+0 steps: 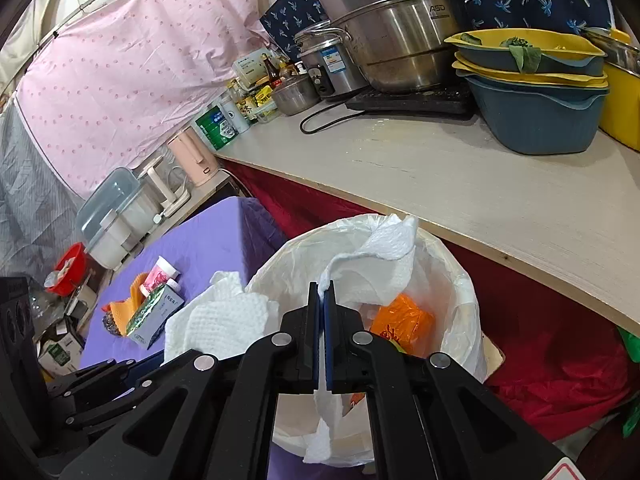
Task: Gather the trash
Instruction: 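Carry both tissues over the white bin and open both tools to drop them, then move both tools back toward the steel wool and green carton on the table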
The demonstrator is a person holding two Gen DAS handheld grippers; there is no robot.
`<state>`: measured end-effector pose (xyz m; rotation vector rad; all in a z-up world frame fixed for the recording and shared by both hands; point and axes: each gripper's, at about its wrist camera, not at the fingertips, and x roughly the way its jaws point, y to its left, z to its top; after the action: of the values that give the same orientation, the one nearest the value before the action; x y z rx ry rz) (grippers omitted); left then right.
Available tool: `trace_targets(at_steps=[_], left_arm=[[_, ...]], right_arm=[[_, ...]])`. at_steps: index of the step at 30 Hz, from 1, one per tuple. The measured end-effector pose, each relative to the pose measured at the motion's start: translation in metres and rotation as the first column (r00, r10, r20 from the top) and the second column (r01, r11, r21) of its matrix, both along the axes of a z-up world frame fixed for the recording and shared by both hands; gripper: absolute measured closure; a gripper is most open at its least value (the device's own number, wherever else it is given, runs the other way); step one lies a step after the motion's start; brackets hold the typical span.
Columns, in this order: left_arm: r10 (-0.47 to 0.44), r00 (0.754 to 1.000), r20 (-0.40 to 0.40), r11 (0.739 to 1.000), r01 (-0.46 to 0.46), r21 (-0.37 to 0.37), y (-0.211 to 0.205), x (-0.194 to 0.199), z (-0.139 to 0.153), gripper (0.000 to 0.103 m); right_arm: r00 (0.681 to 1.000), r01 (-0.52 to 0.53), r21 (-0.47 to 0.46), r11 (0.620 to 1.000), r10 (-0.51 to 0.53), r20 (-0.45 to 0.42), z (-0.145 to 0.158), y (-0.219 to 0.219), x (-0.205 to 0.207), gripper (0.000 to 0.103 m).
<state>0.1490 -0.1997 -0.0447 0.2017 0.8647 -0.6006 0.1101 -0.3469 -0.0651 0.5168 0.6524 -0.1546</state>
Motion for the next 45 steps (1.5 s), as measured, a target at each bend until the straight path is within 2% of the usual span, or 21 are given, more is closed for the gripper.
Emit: trace_targets(at_steps=[8, 12, 13, 17, 21, 26, 30, 37, 41, 45], left_arm=[[0.002, 1.000, -0.015, 1.000, -0.002, 0.017, -0.006, 0.003, -0.007, 0.085], [0.003, 1.000, -0.020, 1.000, -0.003, 0.020, -0.008, 0.005, -0.009, 0.084], [0.005, 1.000, -0.015, 1.000, -0.005, 0.022, -0.009, 0.004, -0.009, 0.082], [0.023, 1.000, -0.005, 0.999, -0.023, 0.034, -0.008, 0.006, -0.009, 0.064], [0.027, 1.000, 0.007, 0.999, -0.027, 0.039, -0.006, 0.006, -0.007, 0.061], [0.035, 0.999, -0.002, 0.999, -0.035, 0.036, -0.003, 0.008, -0.006, 0.056], [0.041, 0.999, 0.013, 0.999, -0.042, 0.031, 0.002, 0.007, -0.003, 0.054], [0.059, 0.998, 0.023, 0.998, -0.059, 0.015, 0.014, 0.009, 0.005, 0.051], [0.079, 0.997, 0.027, 0.997, -0.079, 0.007, 0.025, 0.010, 0.008, 0.051], [0.104, 0.994, 0.033, 0.995, -0.105, 0.003, 0.042, 0.012, 0.009, 0.050]], right_arm=[[1.000, 0.005, 0.010, 1.000, -0.005, -0.004, -0.002, 0.001, 0.005, 0.101], [1.000, 0.012, 0.007, 1.000, -0.012, -0.001, -0.002, 0.000, 0.006, 0.095], [1.000, 0.009, 0.009, 1.000, -0.009, 0.000, -0.002, 0.000, 0.007, 0.095], [1.000, 0.011, 0.008, 1.000, -0.011, 0.007, 0.001, 0.000, 0.009, 0.093], [1.000, 0.018, 0.009, 1.000, -0.018, 0.023, 0.007, 0.000, 0.007, 0.083], [0.999, 0.021, 0.001, 1.000, -0.021, 0.033, 0.013, 0.002, 0.006, 0.079], [0.999, 0.031, -0.031, 0.999, -0.030, 0.033, 0.017, 0.007, 0.004, 0.070], [0.999, 0.030, -0.026, 0.999, -0.029, 0.033, 0.018, 0.012, 0.004, 0.069], [0.999, 0.021, -0.031, 0.999, -0.020, 0.038, 0.021, 0.022, 0.006, 0.063], [0.999, 0.001, -0.039, 0.999, 0.000, 0.039, 0.023, 0.035, 0.010, 0.063]])
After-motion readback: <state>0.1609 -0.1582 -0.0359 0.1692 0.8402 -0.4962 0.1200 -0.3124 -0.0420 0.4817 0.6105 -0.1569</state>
